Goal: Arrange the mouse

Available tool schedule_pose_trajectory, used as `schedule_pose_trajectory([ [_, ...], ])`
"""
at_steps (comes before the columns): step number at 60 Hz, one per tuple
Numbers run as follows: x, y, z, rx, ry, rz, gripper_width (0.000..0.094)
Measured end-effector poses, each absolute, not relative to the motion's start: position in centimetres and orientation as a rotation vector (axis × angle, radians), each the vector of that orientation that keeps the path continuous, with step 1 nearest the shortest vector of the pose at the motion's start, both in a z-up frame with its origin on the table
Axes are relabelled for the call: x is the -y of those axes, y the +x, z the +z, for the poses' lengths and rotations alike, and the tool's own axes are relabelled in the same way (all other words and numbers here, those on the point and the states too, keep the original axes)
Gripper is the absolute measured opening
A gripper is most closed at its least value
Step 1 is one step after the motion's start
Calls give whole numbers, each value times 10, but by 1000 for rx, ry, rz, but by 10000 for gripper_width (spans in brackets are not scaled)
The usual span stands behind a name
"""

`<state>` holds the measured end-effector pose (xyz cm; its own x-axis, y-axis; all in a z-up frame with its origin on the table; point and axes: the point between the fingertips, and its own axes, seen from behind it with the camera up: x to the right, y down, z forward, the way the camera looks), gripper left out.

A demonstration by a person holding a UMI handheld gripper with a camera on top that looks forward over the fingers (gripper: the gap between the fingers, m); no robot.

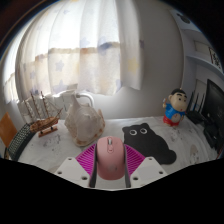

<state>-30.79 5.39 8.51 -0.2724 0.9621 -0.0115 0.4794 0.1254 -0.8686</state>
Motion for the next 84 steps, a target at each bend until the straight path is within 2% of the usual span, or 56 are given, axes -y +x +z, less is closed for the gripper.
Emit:
schedule_pose_trajectory([
  [5,-82,-346,127,1772,-1381,1098,395],
  [9,-102,-385,137,1734,-1372,1105,395],
  [13,-121,-421,131,1731,-1373,1095,394],
  [18,-144,-453,102,1764,-1402,1073,394],
  [24,-164,-485,35,1829,-1455,1012,394],
  [30,-181,-481,-21,1892,-1533,935,395],
  [36,-188,-468,-47,1929,-1546,920,401],
  [40,-187,-465,-48,1937,-1512,938,448],
  [42,-186,-465,-49,1944,-1503,932,546],
  [44,-182,-461,-49,1969,-1503,936,686],
  [46,-179,-458,-46,1985,-1509,944,857],
  [54,-195,-434,2,1948,-1532,917,852],
  [64,-218,-315,82,1986,-1580,860,855],
  [75,-247,-203,120,1984,-1601,769,851],
  [84,-251,-164,137,1951,-1618,776,855],
])
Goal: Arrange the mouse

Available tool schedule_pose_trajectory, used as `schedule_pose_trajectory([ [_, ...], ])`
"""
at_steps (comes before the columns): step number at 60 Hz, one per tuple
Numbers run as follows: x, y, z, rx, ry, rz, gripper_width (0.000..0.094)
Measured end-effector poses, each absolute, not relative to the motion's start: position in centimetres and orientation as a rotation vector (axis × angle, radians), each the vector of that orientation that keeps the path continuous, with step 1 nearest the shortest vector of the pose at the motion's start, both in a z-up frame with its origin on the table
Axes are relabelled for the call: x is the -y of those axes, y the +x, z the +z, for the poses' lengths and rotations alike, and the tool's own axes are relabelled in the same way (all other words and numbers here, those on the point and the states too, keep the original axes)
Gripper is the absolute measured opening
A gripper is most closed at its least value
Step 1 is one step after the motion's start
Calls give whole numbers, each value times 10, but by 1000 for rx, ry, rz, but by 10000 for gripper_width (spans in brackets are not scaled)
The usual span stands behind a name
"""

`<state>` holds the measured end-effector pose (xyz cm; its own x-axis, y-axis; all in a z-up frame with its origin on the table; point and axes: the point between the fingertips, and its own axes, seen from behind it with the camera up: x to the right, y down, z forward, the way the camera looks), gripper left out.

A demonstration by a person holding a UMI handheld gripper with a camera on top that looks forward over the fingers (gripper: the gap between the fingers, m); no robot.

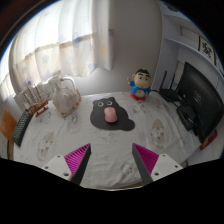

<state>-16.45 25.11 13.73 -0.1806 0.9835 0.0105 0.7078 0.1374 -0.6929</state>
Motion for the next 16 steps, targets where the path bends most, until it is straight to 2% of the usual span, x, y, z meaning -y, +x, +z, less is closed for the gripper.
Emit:
schedule_pose_trajectory([
  [16,-242,-154,142,1932,-1617,789,848],
])
